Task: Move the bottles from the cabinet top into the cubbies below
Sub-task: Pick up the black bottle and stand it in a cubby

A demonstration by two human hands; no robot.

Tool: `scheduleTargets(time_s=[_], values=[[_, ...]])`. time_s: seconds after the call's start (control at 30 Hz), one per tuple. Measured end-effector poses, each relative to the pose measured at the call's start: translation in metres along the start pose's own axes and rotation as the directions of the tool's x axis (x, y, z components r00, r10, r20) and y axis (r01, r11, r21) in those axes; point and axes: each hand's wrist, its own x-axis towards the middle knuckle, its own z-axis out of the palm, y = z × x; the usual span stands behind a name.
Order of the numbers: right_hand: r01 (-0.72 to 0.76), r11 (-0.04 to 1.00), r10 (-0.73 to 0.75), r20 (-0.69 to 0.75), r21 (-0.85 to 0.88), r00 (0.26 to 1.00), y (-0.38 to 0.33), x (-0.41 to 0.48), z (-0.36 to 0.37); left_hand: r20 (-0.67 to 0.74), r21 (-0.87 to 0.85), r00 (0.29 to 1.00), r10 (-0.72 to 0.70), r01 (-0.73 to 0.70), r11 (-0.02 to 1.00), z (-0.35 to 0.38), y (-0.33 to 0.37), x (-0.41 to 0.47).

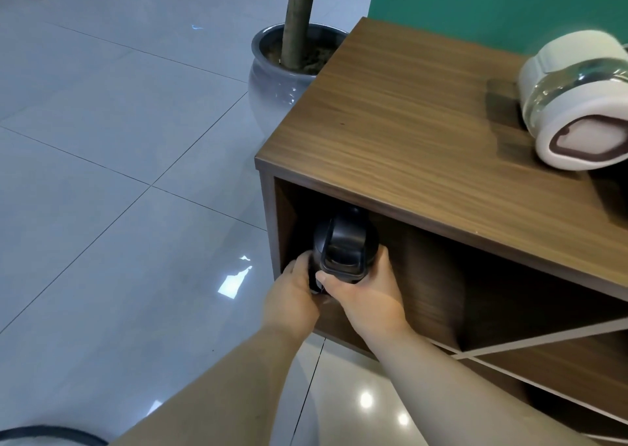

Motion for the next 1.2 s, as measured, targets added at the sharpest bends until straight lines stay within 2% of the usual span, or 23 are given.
scheduleTargets(time_s=[0.47,0.77,1.0,1.13,1.2], values=[[-0.052,0.998,0.05,-0.076,-0.024,0.996,-0.002,-0.002,0.005,0.042,-0.027,0.998,-0.055,0.056,0.998,-0.001,-0.006,0.007],[-0.077,0.986,0.07,-0.053,-0.147,0.996,0.005,-0.017,0.002,0.097,-0.012,0.995,-0.022,0.024,1.0,-0.006,-0.003,0.004],[-0.155,0.987,0.157,0.02,-0.048,0.987,0.002,-0.061,-0.046,0.284,-0.167,0.954,-0.097,0.149,0.975,-0.038,0.019,-0.016],[-0.148,0.989,0.148,-0.012,0.031,0.989,-0.021,-0.088,-0.081,0.349,-0.098,0.925,-0.148,0.194,0.976,-0.074,0.038,-0.05],[-0.085,0.996,0.086,-0.039,0.041,0.995,-0.038,-0.101,-0.096,0.339,-0.092,0.929,-0.148,0.189,0.978,-0.096,0.055,-0.067]])
